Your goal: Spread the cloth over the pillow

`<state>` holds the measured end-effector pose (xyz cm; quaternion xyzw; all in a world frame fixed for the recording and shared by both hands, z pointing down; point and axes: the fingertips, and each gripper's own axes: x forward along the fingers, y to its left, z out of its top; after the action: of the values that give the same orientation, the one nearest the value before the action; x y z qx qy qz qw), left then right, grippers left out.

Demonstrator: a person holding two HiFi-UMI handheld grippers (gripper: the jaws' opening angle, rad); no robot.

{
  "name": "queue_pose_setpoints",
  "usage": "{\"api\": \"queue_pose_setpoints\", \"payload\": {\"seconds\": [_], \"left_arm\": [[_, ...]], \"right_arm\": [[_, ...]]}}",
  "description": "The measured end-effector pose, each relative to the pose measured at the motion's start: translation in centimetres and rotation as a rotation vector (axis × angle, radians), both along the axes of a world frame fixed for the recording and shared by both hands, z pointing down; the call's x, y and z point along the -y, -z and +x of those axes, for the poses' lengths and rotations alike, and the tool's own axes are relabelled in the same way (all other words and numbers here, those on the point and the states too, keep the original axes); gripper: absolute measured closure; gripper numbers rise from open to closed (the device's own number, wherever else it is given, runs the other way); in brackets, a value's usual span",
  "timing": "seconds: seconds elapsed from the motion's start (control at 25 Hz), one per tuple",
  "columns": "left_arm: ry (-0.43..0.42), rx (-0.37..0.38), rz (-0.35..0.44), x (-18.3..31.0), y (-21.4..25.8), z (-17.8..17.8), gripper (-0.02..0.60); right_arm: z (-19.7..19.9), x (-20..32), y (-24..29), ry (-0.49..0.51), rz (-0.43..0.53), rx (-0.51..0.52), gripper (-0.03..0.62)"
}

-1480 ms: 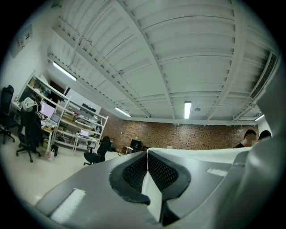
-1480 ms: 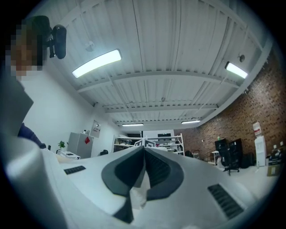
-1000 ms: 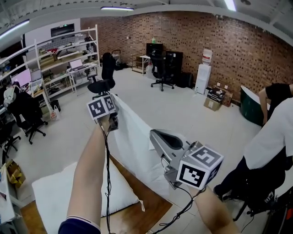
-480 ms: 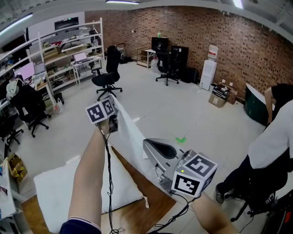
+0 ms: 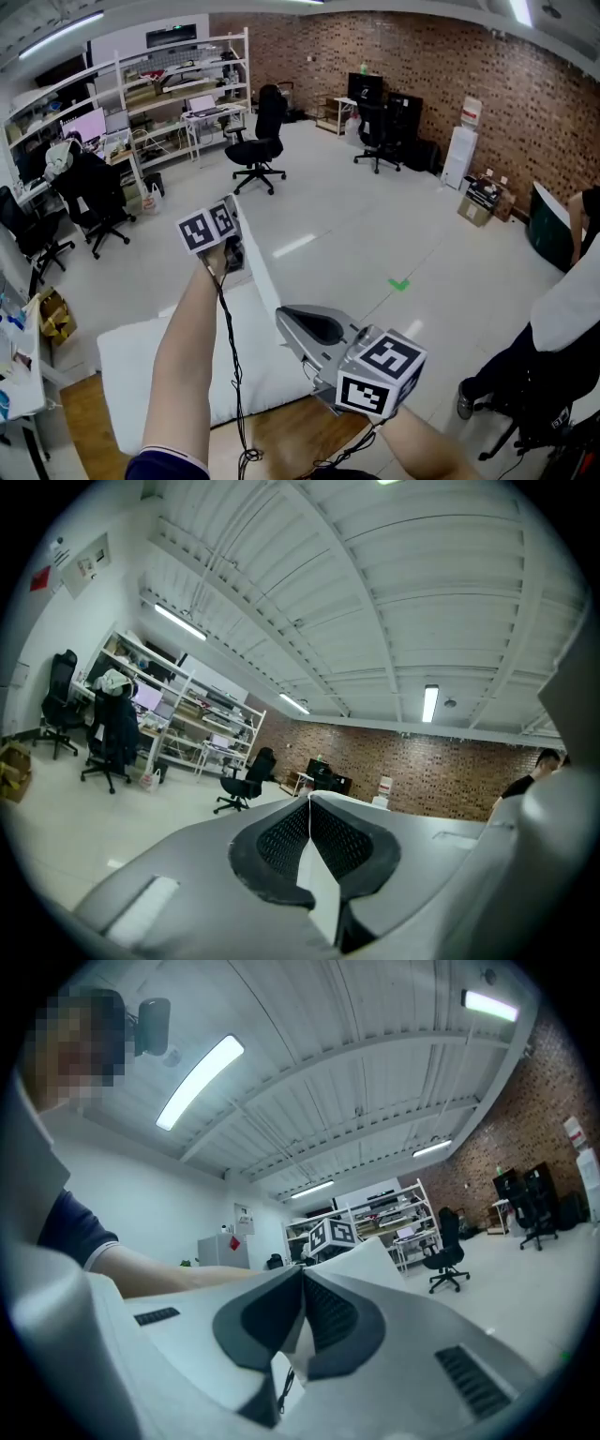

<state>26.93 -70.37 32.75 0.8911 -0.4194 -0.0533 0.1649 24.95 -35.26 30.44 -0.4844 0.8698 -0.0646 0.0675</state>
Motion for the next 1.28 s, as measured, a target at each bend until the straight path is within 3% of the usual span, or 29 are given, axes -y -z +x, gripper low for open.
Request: {"api": "queue_pose_setpoints", "payload": {"seconds": [0.72, 1.28], "left_arm": [[0.179, 0.08, -0.09, -0.2, -3.4, -26.4, 0.569], [0.242, 0.108, -0.134, -3.2, -5.8, -41.4, 0.569]], "right_arm": [[-20.4, 0.4, -3.2, 0.201, -0.086, 0.049, 0.577], [-33.0, -1.9, -4.9, 0.363, -0.125, 0.074, 0.577]]}}
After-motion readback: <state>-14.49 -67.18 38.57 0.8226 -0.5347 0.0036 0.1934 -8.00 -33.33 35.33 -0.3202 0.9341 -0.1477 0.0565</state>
